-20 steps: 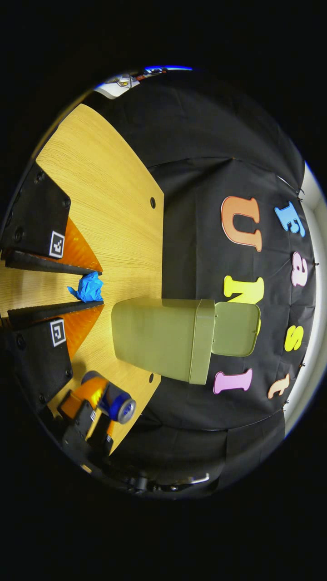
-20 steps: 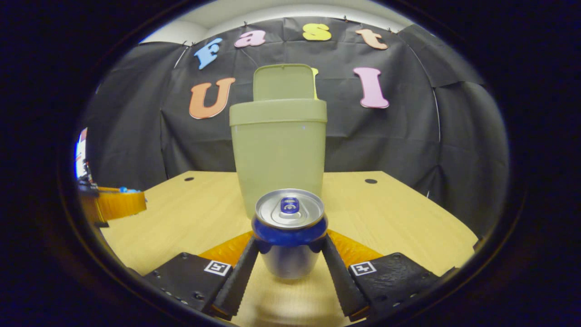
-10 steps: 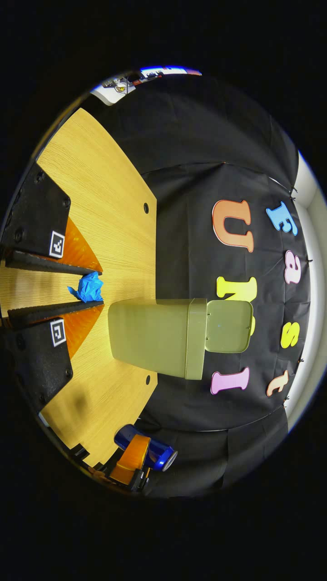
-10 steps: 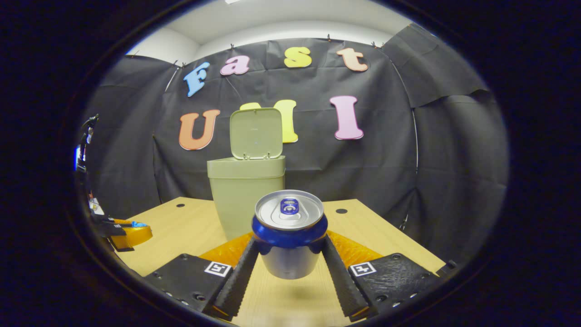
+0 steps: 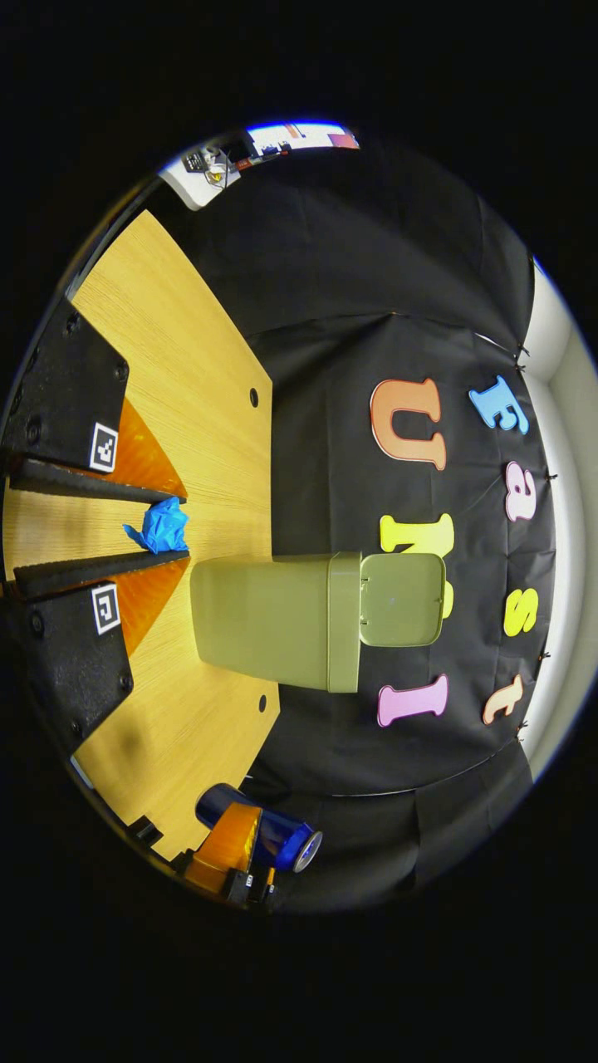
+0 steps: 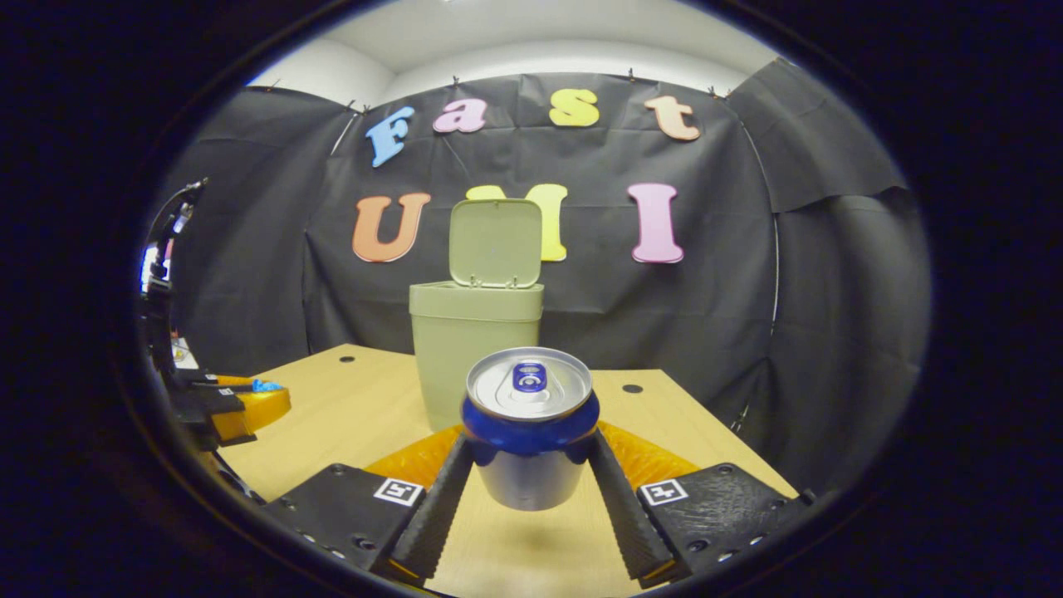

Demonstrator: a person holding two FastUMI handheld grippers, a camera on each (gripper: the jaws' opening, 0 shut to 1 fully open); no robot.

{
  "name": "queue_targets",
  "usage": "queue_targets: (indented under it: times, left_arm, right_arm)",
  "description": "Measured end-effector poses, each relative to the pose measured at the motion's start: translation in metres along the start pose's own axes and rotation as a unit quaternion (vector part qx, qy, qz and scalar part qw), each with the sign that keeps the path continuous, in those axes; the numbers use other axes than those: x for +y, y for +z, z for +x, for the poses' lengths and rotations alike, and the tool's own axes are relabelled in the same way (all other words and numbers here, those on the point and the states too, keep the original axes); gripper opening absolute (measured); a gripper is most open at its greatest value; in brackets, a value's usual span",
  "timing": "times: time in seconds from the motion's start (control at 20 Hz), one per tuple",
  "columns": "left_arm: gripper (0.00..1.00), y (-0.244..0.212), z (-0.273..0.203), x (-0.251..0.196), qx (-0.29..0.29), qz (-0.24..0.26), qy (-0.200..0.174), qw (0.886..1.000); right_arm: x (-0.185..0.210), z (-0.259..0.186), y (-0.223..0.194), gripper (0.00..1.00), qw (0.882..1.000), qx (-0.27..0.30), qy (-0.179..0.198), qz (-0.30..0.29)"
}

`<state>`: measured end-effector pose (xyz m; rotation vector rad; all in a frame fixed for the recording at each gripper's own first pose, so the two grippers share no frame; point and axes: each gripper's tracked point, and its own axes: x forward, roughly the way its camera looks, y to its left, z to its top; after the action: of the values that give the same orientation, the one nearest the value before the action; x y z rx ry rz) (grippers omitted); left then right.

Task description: Press the lid of the desktop garbage bin to open it, pick up the crumpled paper on the desktop and throw it into the bin, then pick up the pop can on the desktop and drop it into the bin, and finally close the garbage bin lid.

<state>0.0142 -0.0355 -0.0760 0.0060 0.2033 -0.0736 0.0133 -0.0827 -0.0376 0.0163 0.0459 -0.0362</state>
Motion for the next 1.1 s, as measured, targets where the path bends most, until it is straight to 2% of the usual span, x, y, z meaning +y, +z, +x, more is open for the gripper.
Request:
queue_targets:
  times: [0.2,0.4,0.5,0.55,0.7,0.75,0.8,0.9,1.1]
  left_arm:
    - [0.35,0.011,0.011,0.002,0.019,-0.014,0.000,1.000]
    - [0.35,0.049,0.029,0.003,0.017,-0.002,-0.003,1.000]
    - [0.35,0.063,0.041,-0.002,0.035,-0.013,-0.016,0.999]
    - [0.35,0.082,0.049,0.001,0.032,-0.005,-0.011,0.999]
    - [0.35,0.126,0.070,-0.005,-0.001,0.026,-0.009,1.000]
    - [0.39,0.137,0.080,-0.006,-0.007,0.030,-0.008,0.999]
    - [0.35,0.153,0.092,-0.007,-0.012,0.028,-0.006,1.000]
    - [0.35,0.183,0.112,-0.012,-0.040,0.028,0.005,0.999]
    - [0.34,0.234,0.160,-0.039,-0.106,0.061,-0.014,0.992]
  right_arm:
    - [0.003,0.002,-0.004,0.80,1.000,0.004,0.015,-0.003]
    - [-0.004,0.002,-0.003,0.80,1.000,0.011,0.013,0.002]
    - [-0.002,0.003,-0.005,0.80,0.999,0.017,0.030,0.012]
    - [-0.002,0.003,-0.007,0.80,0.999,0.024,0.038,0.021]
    - [-0.014,0.007,-0.008,0.80,0.998,0.032,0.033,0.031]
    - [-0.018,0.008,-0.008,0.80,0.999,0.032,0.026,0.028]
    - [-0.021,0.010,-0.008,0.80,0.999,0.033,0.023,0.028]
    - [-0.023,0.012,-0.009,0.80,0.999,0.036,0.023,0.031]
    - [-0.037,0.010,-0.003,0.80,0.999,0.025,0.002,0.020]
